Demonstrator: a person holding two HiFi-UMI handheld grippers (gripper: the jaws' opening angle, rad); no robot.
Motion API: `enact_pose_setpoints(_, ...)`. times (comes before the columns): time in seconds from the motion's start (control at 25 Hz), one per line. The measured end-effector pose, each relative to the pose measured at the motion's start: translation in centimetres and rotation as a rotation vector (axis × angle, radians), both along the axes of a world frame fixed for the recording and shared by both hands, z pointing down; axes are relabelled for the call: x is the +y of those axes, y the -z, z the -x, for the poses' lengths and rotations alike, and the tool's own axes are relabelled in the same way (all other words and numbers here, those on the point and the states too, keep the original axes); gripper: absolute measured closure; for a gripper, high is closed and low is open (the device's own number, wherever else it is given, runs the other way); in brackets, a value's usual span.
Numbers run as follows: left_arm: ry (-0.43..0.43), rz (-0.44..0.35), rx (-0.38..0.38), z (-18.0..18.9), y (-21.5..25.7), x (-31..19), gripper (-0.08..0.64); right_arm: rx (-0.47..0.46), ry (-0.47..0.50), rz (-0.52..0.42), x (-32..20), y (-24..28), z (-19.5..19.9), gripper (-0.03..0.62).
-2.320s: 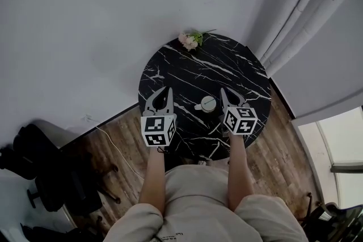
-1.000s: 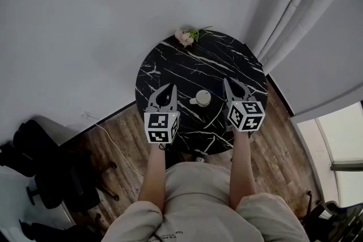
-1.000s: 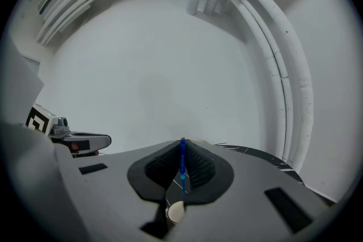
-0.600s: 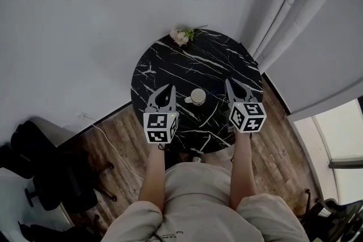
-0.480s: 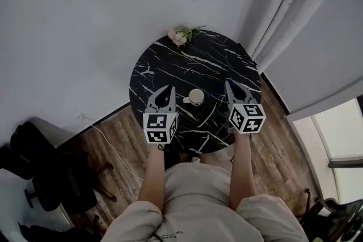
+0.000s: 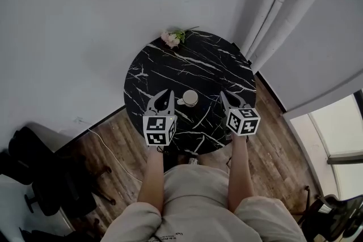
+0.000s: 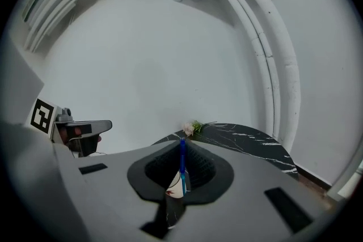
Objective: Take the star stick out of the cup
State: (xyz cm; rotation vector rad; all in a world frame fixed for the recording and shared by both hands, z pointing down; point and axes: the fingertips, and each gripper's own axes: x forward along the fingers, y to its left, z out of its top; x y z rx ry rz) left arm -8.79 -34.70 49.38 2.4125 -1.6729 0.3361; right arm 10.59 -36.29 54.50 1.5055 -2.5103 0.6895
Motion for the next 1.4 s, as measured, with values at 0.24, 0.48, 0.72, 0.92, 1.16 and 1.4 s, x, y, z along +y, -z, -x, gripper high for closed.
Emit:
enact_pose_setpoints(0.24,0.009,0.013,0.004,0.2,-0.7,0.0,0.537,-0.056,0.026,0.048,0.2,-1.1,0.3,0.549)
enact_pose_setpoints(0.48,0.011,0.009,-0.001,0.4,-0.3,0.1,0.537,-0.051,0.045,0.065,0.4,-1.9,1.2,0.549)
enact_pose_setpoints(0.72,0.019,0.016,-0.001,0.9,-0.7,0.2,0.537,-0.059,0.066,0.069,0.3,-1.8,1.7,0.549)
enact_pose_setpoints(0.92,0.028,0.01,-0.001,1.4,-0.4,0.4,0.537,-0.061,0.081,0.079,0.4,-2.0,2.4,0.549)
enact_pose_setpoints(1.16,0.041,0.015,0.005,2.2,-0.6,0.8,0.537,-0.066,0.109,0.088,0.6,-2.1,3.5,0.549)
enact_pose_setpoints(1.4,0.038,0.012,0.01,2.3,-0.6,1.2,0.537,-0.062,0.125,0.094,1.0,-2.3,4.1,0.549)
